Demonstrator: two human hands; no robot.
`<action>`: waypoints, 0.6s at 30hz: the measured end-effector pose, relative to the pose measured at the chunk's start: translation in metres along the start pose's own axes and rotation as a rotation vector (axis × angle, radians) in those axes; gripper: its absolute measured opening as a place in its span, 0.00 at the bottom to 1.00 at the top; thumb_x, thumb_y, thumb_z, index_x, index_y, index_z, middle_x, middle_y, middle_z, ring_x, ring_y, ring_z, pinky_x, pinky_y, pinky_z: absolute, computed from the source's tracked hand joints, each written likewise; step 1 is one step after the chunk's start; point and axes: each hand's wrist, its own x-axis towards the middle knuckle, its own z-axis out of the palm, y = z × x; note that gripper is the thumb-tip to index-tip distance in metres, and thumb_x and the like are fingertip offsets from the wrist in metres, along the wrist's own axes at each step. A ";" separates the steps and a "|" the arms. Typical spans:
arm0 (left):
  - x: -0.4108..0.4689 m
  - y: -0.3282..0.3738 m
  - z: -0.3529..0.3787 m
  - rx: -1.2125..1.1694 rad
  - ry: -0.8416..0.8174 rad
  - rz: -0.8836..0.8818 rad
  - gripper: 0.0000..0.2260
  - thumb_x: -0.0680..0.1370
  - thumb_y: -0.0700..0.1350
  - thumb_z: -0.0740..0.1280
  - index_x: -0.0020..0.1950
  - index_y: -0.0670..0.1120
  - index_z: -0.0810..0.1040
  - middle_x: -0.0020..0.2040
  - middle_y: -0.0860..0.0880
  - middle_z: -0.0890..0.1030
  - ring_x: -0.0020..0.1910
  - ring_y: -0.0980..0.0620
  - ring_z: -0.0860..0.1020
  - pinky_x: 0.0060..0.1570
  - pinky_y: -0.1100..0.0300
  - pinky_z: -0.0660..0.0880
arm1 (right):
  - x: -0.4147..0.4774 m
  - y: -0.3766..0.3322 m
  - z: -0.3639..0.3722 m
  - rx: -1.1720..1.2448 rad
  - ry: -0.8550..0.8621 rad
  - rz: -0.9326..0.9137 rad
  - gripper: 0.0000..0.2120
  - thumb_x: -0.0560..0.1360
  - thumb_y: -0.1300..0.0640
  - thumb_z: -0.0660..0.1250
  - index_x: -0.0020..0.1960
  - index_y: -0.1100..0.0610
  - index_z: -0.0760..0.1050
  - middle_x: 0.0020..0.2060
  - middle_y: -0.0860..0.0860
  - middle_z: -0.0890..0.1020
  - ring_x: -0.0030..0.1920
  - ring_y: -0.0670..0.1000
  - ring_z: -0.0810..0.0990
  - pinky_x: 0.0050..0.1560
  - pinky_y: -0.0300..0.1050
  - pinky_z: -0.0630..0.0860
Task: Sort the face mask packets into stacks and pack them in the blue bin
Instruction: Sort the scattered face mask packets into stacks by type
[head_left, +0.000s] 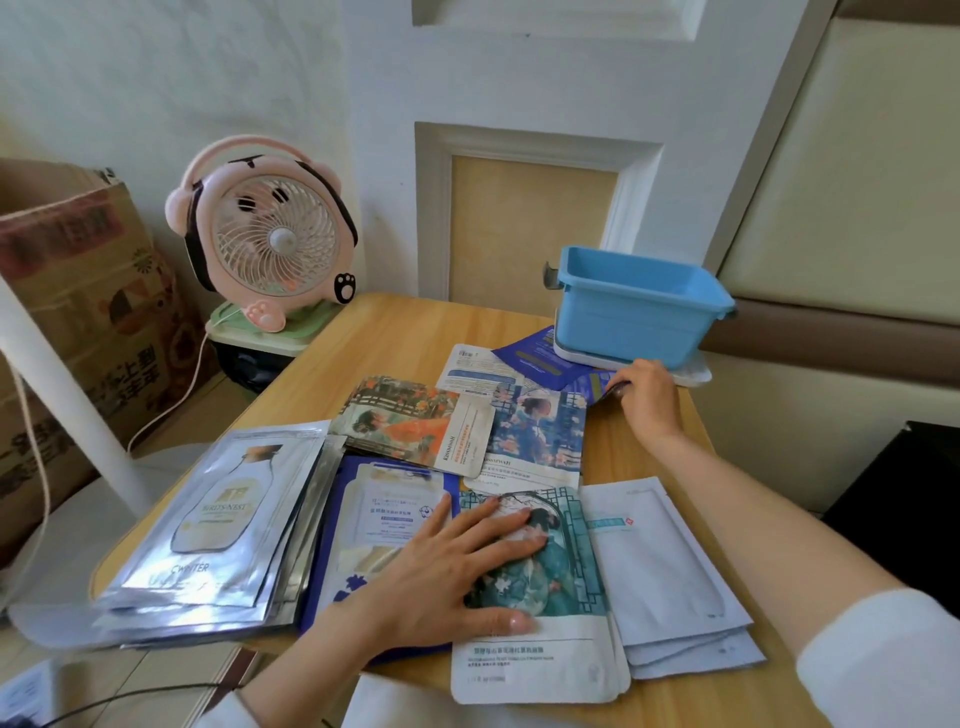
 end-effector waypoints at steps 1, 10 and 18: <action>0.001 0.000 0.000 -0.001 0.000 0.000 0.31 0.74 0.69 0.54 0.73 0.67 0.44 0.76 0.65 0.44 0.74 0.62 0.36 0.73 0.46 0.33 | 0.002 0.001 -0.008 0.016 0.051 0.009 0.09 0.71 0.71 0.65 0.41 0.63 0.83 0.41 0.60 0.80 0.48 0.61 0.74 0.45 0.46 0.68; 0.002 -0.002 0.002 -0.007 -0.002 -0.010 0.31 0.73 0.70 0.53 0.73 0.67 0.45 0.75 0.65 0.44 0.74 0.62 0.37 0.72 0.50 0.32 | 0.017 -0.004 -0.090 0.110 0.475 0.287 0.08 0.74 0.57 0.65 0.49 0.57 0.81 0.47 0.58 0.83 0.49 0.61 0.79 0.42 0.47 0.70; 0.008 0.007 -0.024 -0.459 0.077 -0.157 0.33 0.72 0.65 0.58 0.74 0.53 0.61 0.73 0.54 0.66 0.70 0.57 0.65 0.70 0.54 0.63 | 0.003 -0.044 -0.101 1.054 -0.058 0.415 0.08 0.76 0.63 0.65 0.39 0.54 0.71 0.22 0.45 0.77 0.17 0.40 0.66 0.19 0.32 0.62</action>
